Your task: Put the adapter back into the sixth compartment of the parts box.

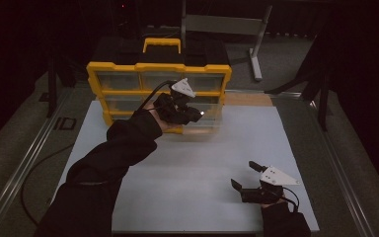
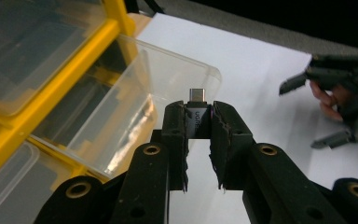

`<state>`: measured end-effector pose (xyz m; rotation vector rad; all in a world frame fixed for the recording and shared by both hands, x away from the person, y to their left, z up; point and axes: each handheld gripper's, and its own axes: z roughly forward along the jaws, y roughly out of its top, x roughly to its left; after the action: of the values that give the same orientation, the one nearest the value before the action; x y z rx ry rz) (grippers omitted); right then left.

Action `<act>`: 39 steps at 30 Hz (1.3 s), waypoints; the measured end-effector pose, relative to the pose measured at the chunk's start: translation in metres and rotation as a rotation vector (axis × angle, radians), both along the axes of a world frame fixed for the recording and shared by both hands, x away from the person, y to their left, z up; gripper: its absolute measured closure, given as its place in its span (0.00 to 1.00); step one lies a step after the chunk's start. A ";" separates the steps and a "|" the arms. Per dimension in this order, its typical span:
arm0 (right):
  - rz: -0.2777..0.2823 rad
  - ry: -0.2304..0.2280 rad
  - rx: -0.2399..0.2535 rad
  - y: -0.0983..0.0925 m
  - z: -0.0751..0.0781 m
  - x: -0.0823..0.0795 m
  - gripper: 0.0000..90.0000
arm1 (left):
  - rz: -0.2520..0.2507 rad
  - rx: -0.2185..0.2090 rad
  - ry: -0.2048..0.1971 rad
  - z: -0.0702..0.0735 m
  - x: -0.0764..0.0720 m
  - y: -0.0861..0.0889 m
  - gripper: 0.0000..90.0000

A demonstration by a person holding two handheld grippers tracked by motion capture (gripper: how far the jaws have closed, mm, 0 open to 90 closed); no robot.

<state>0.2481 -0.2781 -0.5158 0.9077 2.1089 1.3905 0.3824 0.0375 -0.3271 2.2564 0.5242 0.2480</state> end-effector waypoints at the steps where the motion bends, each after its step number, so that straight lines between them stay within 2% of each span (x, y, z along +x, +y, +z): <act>1: 0.001 -0.001 -0.002 0.000 0.000 0.000 0.09 | 0.009 -0.004 0.002 -0.001 0.001 0.000 0.86; 3: 0.000 0.001 0.000 0.000 0.000 0.000 0.09 | 0.032 -0.023 0.000 -0.001 0.003 0.001 0.86; 10: 0.000 -0.001 -0.002 0.000 0.000 0.000 0.09 | 0.072 -0.035 -0.013 -0.006 0.006 -0.002 0.86; 14: 0.000 0.000 -0.002 0.000 0.000 0.000 0.09 | 0.082 -0.052 -0.010 -0.008 0.007 -0.003 0.86; 15: 0.000 -0.001 -0.002 0.000 0.000 0.000 0.09 | 0.098 -0.066 -0.007 -0.012 0.009 -0.003 0.86; 31: 0.002 0.004 -0.002 0.000 0.000 0.000 0.09 | 0.188 -0.136 -0.031 -0.026 0.017 -0.001 0.86; 36: 0.000 0.002 -0.006 0.000 0.000 0.000 0.09 | 0.202 -0.127 -0.044 -0.030 0.017 -0.004 0.86; 39: 0.001 0.001 -0.005 0.000 0.000 0.000 0.09 | 0.216 -0.137 -0.047 -0.034 0.018 -0.006 0.86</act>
<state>0.2482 -0.2782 -0.5159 0.9058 2.1134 1.3847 0.4003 0.0318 -0.3609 2.0576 0.7381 0.3624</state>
